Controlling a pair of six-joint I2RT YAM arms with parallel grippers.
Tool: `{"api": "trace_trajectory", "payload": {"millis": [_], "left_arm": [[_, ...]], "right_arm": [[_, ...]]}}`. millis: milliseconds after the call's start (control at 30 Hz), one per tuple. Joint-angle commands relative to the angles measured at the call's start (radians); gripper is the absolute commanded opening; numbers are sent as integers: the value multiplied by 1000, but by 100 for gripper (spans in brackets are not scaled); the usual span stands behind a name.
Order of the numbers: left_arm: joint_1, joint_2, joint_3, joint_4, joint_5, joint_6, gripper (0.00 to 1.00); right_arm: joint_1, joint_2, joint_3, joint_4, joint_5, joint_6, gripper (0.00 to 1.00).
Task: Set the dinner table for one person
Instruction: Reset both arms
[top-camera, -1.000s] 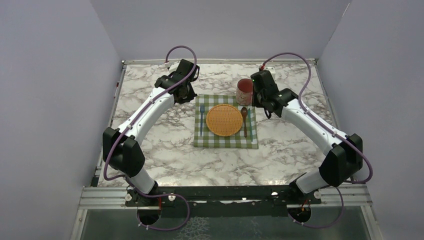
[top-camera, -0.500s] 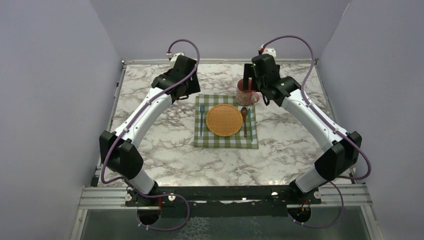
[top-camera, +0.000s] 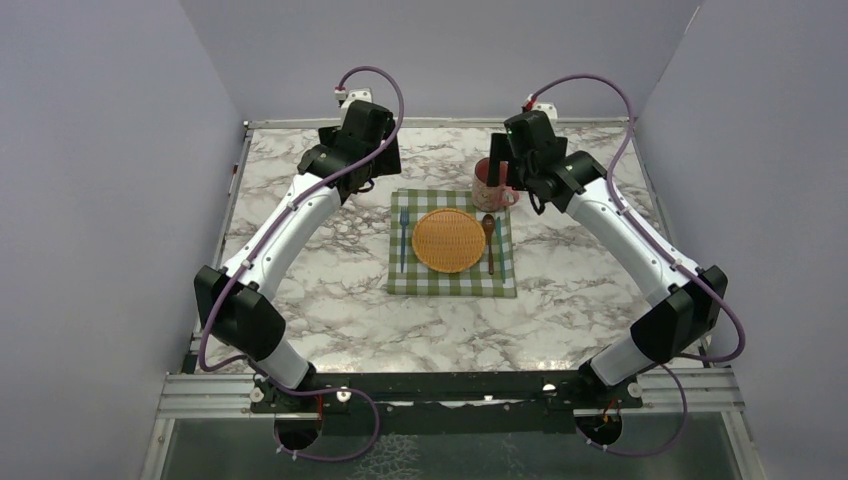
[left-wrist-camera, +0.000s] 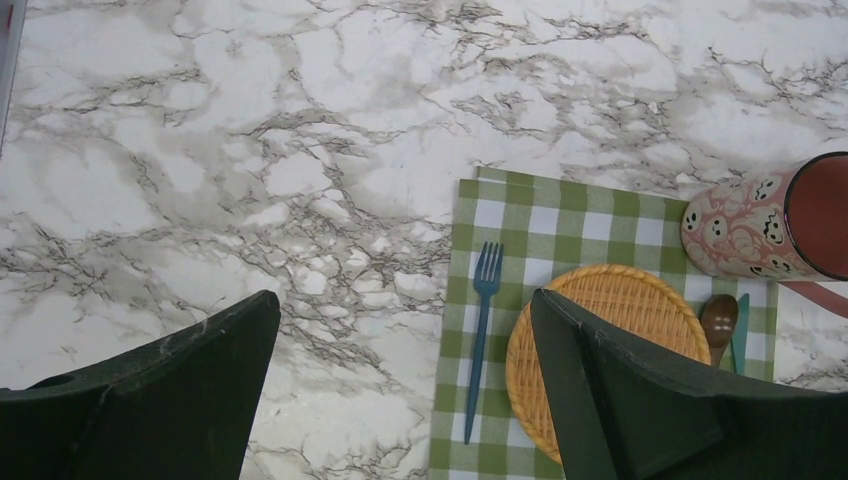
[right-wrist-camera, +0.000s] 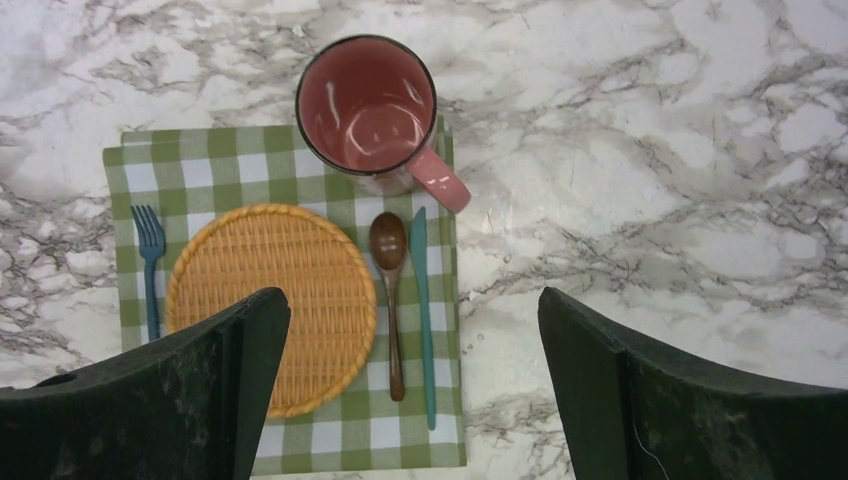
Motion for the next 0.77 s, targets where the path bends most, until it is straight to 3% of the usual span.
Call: {"api": "trace_trajectory", "payload": {"millis": [0, 733], "left_arm": [[6, -15, 20, 24, 23, 25, 99], [6, 10, 51, 23, 53, 42, 99]], "right_arm": [[0, -26, 6, -137, 46, 96, 100], [0, -105, -26, -85, 73, 77, 100]]}}
